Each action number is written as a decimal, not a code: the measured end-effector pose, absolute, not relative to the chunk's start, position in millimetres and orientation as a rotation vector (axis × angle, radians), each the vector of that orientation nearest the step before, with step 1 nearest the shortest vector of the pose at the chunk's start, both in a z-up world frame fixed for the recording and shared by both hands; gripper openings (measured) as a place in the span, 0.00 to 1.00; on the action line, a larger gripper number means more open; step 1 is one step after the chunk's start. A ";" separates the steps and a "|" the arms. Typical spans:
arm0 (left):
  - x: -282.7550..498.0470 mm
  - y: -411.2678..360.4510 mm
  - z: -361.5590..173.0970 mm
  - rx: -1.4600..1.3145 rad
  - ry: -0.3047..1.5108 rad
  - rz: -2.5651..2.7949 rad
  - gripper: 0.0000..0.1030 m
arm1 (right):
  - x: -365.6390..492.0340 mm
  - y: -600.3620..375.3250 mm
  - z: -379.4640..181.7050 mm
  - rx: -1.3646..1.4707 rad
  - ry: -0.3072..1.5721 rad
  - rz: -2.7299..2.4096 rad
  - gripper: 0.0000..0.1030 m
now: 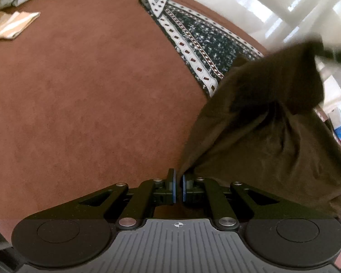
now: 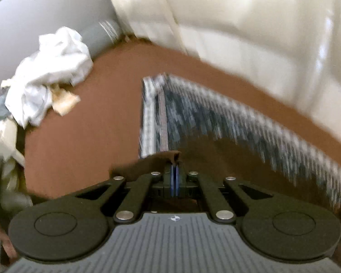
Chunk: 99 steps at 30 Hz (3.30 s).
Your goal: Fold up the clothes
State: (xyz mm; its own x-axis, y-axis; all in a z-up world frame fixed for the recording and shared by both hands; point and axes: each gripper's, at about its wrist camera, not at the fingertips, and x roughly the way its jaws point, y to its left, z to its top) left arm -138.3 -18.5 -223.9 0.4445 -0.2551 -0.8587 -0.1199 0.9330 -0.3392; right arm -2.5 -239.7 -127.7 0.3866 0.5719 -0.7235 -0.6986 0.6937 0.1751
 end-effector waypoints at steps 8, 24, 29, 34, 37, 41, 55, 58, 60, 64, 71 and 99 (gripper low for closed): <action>-142.0 -12.0 -226.7 -0.414 1.117 -0.104 0.00 | 23.7 -125.3 -116.4 -0.186 0.759 0.972 0.01; -141.2 -2.4 -222.8 -0.505 1.132 -0.126 0.25 | 23.7 -88.9 -155.9 -0.320 0.872 1.096 0.50; -142.6 2.2 -221.8 -0.531 1.138 -0.124 0.29 | 57.1 -167.8 -125.7 -0.469 0.794 0.998 0.55; -144.3 -6.2 -218.2 -0.567 1.142 -0.128 0.50 | 94.5 -224.9 -161.2 -0.491 0.914 0.875 0.56; -141.8 -15.7 -216.9 -0.553 1.145 -0.122 0.52 | 108.0 -241.8 -190.2 -0.461 0.988 0.843 0.56; -140.2 -22.8 -219.0 -0.548 1.153 -0.090 0.54 | 119.5 -252.9 -212.6 -0.422 1.035 0.842 0.56; -133.2 -31.0 -218.2 -0.521 1.147 -0.033 0.27 | 126.1 -244.5 -237.8 -0.398 1.134 1.024 0.24; -132.5 -28.5 -220.7 -0.545 1.152 -0.020 0.30 | 125.9 -243.5 -238.5 -0.404 1.129 1.034 0.31; -131.2 -27.5 -221.3 -0.559 1.153 -0.025 0.36 | 125.6 -242.5 -240.2 -0.400 1.125 1.031 0.42; -126.4 -31.8 -219.3 -0.575 1.149 -0.050 0.58 | 121.5 -236.9 -243.2 -0.411 1.096 1.017 0.47; -113.3 -50.4 -217.8 -0.435 1.162 -0.075 0.03 | 118.5 -245.9 -224.1 -0.345 1.091 0.999 0.12; -97.5 -114.7 142.7 -0.238 0.217 -0.575 0.00 | -122.6 -503.0 135.5 0.075 0.261 0.528 0.10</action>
State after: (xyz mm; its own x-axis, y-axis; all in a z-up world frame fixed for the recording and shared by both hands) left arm -97.5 -114.7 142.7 0.8180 -0.5591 -0.1354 0.5093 0.8133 -0.2813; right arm -122.6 -503.0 135.5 0.8315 0.5070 -0.2270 -0.4881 0.8619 0.1373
